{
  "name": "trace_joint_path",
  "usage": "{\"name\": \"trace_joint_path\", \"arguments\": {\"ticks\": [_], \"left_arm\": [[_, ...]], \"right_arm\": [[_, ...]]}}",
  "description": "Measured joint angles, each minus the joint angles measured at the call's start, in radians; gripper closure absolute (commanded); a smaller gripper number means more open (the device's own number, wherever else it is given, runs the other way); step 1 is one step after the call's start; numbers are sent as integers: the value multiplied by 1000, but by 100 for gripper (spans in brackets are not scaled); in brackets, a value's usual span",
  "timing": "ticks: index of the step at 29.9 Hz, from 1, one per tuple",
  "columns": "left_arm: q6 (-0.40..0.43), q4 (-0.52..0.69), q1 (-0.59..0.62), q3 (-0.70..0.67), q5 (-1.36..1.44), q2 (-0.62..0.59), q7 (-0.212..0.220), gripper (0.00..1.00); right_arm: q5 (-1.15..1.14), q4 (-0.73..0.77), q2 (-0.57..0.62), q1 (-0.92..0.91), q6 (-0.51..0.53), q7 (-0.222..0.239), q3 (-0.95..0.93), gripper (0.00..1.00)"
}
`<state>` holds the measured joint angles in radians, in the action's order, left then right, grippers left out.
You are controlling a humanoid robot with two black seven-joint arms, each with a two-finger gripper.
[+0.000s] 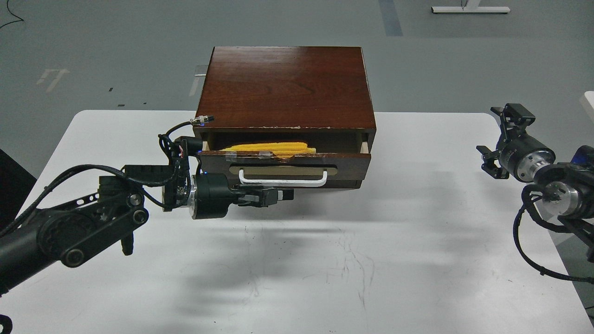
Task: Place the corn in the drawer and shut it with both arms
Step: 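Push the drawer front with the left gripper into the cabinet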
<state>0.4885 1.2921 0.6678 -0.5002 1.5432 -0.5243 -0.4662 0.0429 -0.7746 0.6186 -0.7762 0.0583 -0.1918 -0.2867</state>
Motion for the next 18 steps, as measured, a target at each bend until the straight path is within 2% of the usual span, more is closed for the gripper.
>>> {"name": "trace_joint_path", "arguments": {"ticks": [18], "left_arm": [[0, -80, 70, 0, 0, 54, 1, 89]], "right_arm": [[0, 0, 0, 6, 2, -4, 0, 0]]}}
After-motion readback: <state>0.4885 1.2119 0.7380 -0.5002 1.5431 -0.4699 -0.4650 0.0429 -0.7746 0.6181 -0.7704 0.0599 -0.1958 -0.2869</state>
